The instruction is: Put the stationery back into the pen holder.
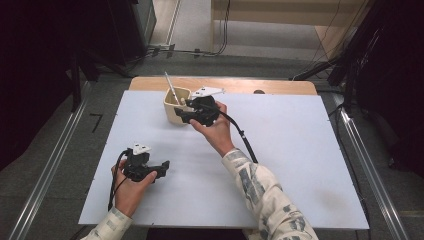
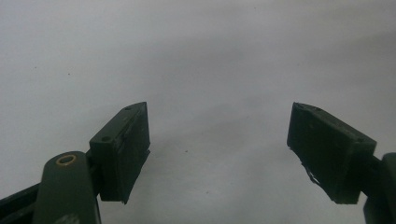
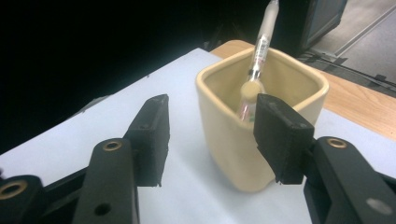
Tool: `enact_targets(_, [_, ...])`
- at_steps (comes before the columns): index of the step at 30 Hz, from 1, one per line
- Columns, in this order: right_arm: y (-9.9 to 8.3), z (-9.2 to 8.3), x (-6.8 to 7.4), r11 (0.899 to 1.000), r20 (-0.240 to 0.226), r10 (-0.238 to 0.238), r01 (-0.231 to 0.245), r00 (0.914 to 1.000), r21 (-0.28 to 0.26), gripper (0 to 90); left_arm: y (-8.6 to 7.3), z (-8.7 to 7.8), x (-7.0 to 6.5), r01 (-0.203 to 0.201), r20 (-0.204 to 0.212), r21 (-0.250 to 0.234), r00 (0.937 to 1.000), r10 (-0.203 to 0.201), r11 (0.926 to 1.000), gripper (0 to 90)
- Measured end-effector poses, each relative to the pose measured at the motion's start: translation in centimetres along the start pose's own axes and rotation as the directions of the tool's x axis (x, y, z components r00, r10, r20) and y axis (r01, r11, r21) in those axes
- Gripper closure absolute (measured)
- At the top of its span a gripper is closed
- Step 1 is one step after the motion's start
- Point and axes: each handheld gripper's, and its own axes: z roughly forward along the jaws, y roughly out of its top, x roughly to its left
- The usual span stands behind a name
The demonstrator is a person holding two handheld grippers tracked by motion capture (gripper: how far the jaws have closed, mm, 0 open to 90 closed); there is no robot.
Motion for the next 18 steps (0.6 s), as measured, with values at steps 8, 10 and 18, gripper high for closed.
enact_targets(8, [-2.0,-2.0,-0.4,0.998,0.032,-0.004,0.002,0.9995,0.062,29.6,-0.1,0.0,-0.1,-0.001,-0.012,-0.003,0.9999,0.001,1.0000,21.5])
enact_targets(10, [-2.6,-2.5,-0.7,0.997,0.052,-0.002,-0.002,0.9987,0.077,28.1,-0.1,0.0,-0.2,-0.001,-0.014,-0.004,0.9999,0.001,1.0000,21.4])
enact_targets(18, [-6.4,-7.3,-2.6,0.987,0.161,0.061,-0.084,0.9851,0.138,23.3,-0.3,-0.2,0.0,0.004,-0.031,-0.015,0.9995,-0.005,0.9999,21.4])
